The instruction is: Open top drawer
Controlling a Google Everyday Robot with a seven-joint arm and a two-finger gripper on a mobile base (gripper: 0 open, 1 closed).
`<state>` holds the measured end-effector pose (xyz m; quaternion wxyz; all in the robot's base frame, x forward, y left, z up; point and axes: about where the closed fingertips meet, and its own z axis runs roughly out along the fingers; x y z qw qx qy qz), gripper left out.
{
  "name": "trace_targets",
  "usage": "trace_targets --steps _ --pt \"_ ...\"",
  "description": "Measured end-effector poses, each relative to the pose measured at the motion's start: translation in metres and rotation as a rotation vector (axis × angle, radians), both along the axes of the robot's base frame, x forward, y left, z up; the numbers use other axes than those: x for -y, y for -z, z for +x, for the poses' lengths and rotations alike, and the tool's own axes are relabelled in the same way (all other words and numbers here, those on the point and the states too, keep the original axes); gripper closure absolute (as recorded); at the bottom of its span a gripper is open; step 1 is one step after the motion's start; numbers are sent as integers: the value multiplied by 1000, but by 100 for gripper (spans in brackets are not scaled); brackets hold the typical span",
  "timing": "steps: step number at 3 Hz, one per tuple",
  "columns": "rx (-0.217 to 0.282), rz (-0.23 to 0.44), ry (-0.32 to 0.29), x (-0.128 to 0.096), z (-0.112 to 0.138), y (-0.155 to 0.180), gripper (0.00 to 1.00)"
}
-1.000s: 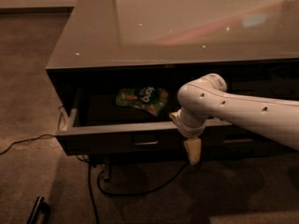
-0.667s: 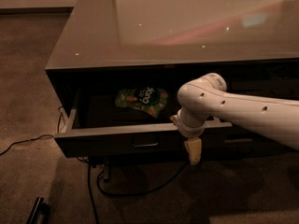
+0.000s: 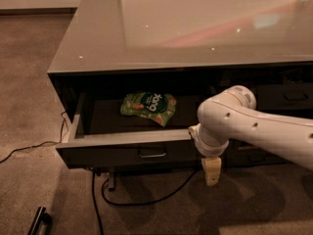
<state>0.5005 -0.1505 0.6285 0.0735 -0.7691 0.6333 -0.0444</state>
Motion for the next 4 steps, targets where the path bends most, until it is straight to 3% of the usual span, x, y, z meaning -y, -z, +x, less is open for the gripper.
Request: trace_targets --steps 2,4 --pt "117 18 36 16 -9 -54 0" --pt "206 96 63 31 11 -88 41"
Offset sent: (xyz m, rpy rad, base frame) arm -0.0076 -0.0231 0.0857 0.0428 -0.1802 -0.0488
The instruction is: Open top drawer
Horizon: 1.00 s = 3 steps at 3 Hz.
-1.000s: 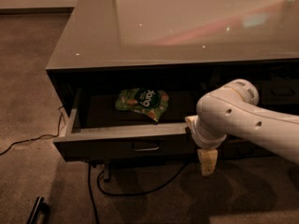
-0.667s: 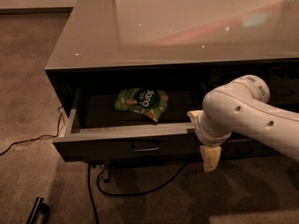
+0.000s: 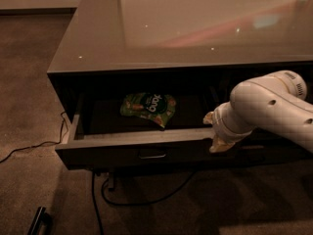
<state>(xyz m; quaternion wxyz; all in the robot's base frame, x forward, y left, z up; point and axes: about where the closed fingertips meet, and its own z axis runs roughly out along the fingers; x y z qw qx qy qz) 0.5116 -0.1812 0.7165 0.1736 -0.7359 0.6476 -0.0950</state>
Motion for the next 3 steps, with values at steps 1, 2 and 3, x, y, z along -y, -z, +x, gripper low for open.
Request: trace_targets --steps 1,2,3 --pt "70 38 40 14 5 -24 64" --pt "127 89 52 21 15 -38 88" --pt "157 152 0 8 32 -40 100"
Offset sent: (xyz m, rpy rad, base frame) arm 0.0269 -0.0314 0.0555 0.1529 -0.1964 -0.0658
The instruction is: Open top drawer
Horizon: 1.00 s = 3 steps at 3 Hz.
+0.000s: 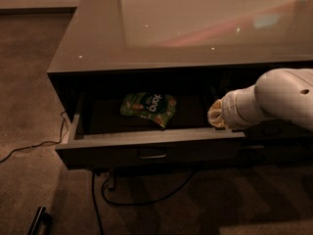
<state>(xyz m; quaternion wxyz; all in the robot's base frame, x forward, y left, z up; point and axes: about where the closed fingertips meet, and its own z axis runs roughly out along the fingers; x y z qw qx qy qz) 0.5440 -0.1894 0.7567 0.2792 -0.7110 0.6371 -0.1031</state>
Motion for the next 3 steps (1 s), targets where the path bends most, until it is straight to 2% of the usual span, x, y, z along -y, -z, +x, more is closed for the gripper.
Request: trace_targets --steps 1,3 --pt "-6 47 -72 -17 17 12 100" --pt "-85 84 -175 -47 39 56 100"
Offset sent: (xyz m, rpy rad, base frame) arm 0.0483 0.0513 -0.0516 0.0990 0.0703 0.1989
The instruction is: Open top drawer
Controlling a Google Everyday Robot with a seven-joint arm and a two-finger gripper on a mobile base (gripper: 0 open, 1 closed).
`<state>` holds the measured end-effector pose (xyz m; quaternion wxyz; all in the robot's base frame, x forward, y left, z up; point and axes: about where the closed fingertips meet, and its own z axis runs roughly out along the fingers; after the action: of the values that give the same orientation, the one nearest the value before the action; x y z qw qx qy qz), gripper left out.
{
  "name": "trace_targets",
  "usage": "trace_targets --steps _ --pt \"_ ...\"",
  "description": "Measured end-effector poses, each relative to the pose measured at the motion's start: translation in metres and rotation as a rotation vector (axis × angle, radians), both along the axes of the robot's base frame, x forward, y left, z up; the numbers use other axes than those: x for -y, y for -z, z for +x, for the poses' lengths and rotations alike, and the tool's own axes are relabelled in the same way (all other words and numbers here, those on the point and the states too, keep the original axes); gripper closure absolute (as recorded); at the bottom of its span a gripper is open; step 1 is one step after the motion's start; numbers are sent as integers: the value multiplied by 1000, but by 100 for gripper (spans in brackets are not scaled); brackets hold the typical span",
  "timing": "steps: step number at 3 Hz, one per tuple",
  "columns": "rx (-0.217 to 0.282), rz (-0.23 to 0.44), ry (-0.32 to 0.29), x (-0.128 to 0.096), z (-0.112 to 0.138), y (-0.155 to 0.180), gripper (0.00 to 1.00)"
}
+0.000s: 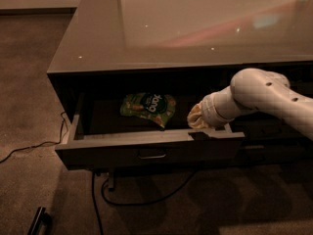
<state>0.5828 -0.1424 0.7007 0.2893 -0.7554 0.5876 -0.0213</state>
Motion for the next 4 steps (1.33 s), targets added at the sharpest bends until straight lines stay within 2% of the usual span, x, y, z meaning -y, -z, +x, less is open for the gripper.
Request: trace_targets --steps 2,3,4 --pt "-81 9 -60 -20 7 40 100" --pt "-102 -12 -70 -20 0 49 100" --pt "-113 -39 -63 -13 -25 55 100"
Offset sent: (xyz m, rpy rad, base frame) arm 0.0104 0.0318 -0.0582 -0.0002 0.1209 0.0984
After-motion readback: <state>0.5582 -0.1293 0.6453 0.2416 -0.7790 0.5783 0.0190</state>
